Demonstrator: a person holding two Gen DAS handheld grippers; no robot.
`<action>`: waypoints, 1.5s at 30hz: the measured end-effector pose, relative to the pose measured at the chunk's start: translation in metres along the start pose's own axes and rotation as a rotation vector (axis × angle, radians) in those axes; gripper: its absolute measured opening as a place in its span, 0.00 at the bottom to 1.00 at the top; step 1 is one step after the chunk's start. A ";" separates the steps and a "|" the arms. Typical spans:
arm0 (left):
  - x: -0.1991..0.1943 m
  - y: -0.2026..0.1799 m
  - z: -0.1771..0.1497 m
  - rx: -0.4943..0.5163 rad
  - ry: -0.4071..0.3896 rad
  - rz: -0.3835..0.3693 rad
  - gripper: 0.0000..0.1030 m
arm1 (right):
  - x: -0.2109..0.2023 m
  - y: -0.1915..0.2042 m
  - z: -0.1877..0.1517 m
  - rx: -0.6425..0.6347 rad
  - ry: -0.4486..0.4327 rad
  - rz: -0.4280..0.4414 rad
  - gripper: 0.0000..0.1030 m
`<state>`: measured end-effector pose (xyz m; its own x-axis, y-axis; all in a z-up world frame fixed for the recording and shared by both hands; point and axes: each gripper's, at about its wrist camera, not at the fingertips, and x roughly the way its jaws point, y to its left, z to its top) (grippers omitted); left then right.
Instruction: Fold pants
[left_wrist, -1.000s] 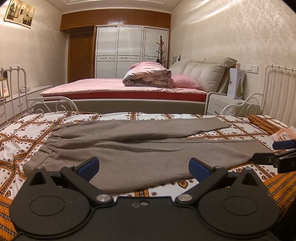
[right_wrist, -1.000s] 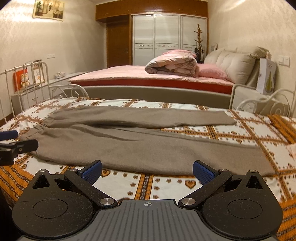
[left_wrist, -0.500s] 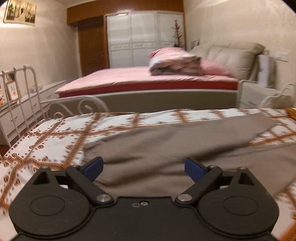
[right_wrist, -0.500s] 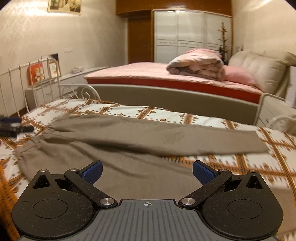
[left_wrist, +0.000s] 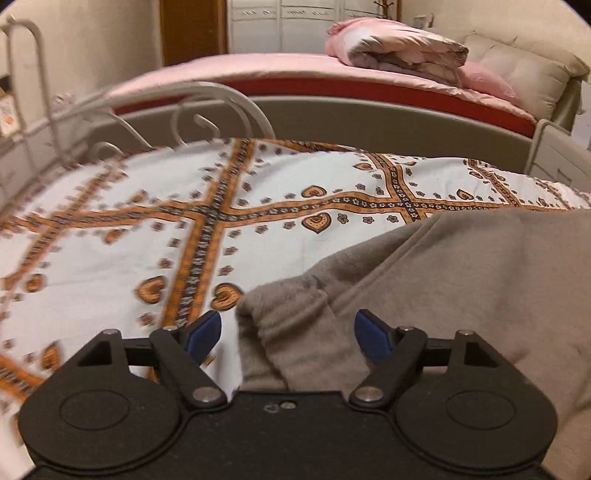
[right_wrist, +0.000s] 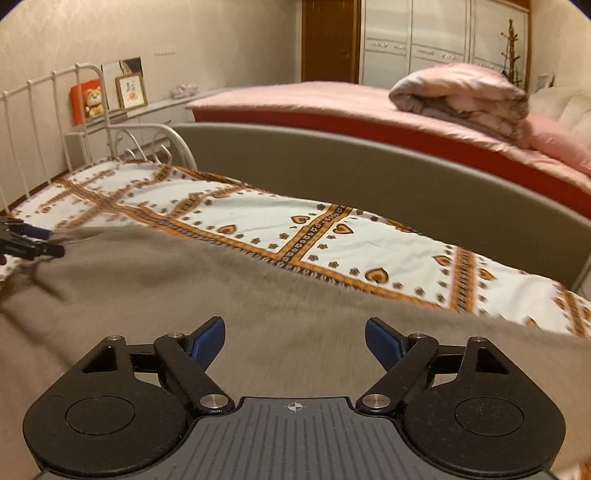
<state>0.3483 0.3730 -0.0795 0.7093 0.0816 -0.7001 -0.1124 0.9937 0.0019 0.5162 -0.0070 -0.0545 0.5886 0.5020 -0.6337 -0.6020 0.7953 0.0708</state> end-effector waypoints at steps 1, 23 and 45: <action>0.005 0.003 0.001 -0.007 -0.004 -0.035 0.71 | 0.013 -0.004 0.003 -0.004 0.010 0.007 0.79; 0.000 0.021 0.013 -0.010 -0.190 -0.215 0.15 | 0.071 -0.018 0.043 -0.218 0.130 0.090 0.06; -0.184 0.003 -0.162 -0.104 -0.235 -0.278 0.25 | -0.209 0.067 -0.189 -0.100 0.091 0.013 0.02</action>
<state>0.1050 0.3485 -0.0664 0.8616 -0.1622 -0.4809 0.0451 0.9683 -0.2458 0.2504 -0.1233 -0.0630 0.5316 0.4755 -0.7009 -0.6631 0.7486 0.0049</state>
